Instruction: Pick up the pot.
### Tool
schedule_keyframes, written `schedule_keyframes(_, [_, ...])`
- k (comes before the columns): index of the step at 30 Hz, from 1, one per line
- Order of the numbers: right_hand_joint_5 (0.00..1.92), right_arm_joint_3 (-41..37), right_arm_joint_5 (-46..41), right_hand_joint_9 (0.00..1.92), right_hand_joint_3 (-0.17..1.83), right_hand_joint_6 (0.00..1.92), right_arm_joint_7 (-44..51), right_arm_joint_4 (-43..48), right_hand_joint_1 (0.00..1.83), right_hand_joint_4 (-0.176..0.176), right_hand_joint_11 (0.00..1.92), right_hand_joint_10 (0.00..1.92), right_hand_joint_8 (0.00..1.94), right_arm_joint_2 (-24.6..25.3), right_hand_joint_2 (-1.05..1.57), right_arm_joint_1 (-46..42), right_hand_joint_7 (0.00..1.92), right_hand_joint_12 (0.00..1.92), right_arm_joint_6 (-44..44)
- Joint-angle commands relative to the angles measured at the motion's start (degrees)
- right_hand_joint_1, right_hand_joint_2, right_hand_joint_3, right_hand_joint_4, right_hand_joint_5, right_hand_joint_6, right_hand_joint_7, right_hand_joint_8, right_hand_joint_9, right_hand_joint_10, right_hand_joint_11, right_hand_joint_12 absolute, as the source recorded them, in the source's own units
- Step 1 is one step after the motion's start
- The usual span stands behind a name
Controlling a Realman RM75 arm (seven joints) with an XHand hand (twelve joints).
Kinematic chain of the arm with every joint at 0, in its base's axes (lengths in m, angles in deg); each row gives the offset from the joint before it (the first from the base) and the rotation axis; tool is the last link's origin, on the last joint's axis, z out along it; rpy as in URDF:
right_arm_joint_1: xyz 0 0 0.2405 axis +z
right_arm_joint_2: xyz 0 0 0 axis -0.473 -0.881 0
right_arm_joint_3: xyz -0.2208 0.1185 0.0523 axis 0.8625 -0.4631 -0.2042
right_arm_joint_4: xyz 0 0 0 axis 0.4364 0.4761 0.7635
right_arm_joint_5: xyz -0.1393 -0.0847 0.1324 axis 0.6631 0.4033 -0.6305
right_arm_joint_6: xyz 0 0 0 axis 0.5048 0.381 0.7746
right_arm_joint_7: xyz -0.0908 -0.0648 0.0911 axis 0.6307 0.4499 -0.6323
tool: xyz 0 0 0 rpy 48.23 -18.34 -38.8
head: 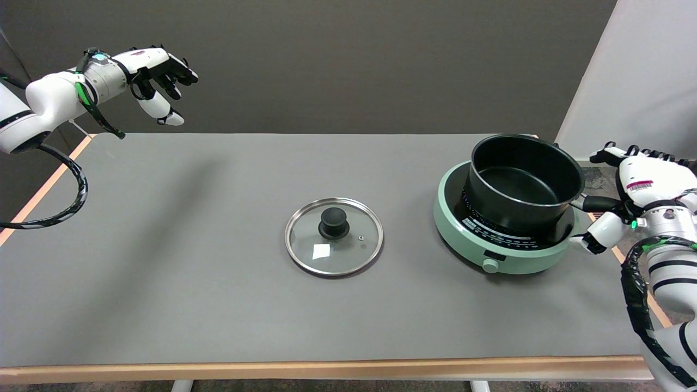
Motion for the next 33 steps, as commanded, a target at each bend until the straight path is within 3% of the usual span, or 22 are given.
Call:
schedule_keyframes(1, [0.57, 0.2, -0.1, 0.57, 1.07, 0.57, -0.3, 0.1, 1.18, 0.176, 0.57, 0.57, 0.57, -0.8, -0.60, 0.2, 0.57, 0.57, 0.0])
schedule_keyframes(15, [0.63, 1.3, -1.3, 0.63, 0.97, 0.63, 0.2, -0.3, 1.14, 0.176, 0.63, 0.63, 0.63, 0.4, -0.52, -1.7, 0.63, 0.63, -0.5])
schedule_keyframes(23, [0.62, 1.6, -1.4, 0.62, 1.03, 0.62, 0.4, -0.6, 1.13, 0.176, 0.62, 0.62, 0.62, 2.7, -0.52, -3.9, 0.62, 0.62, -0.7])
schedule_keyframes(26, [0.61, 1.8, -1.4, 0.61, 1.29, 0.61, 0.4, -0.5, 1.16, 0.176, 0.61, 0.61, 0.61, 2.8, -0.53, -4.0, 0.61, 0.61, -0.7])
schedule_keyframes(27, [0.64, 1.8, -1.4, 0.64, 1.52, 0.64, 0.4, -0.5, 1.17, 0.176, 0.64, 0.64, 0.64, 2.7, -0.54, -3.9, 0.64, 0.64, -0.7])
schedule_keyframes(28, [0.65, 1.9, -1.4, 0.65, 1.62, 0.65, 0.4, -0.4, 1.17, 0.176, 0.65, 0.65, 0.65, 2.5, -0.54, -3.8, 0.65, 0.65, -0.7])
schedule_keyframes(32, [0.81, 2.1, -1.4, 0.81, 1.83, 0.81, 0.4, -0.2, 1.21, 0.172, 0.81, 0.81, 0.81, 1.9, -0.54, -3.4, 0.81, 0.81, -0.3])
schedule_keyframes(33, [0.87, 2.1, -1.4, 0.87, 1.83, 0.87, 0.4, -0.2, 1.22, 0.117, 0.87, 0.87, 0.87, 1.8, -0.52, -3.1, 0.87, 0.87, -0.2])
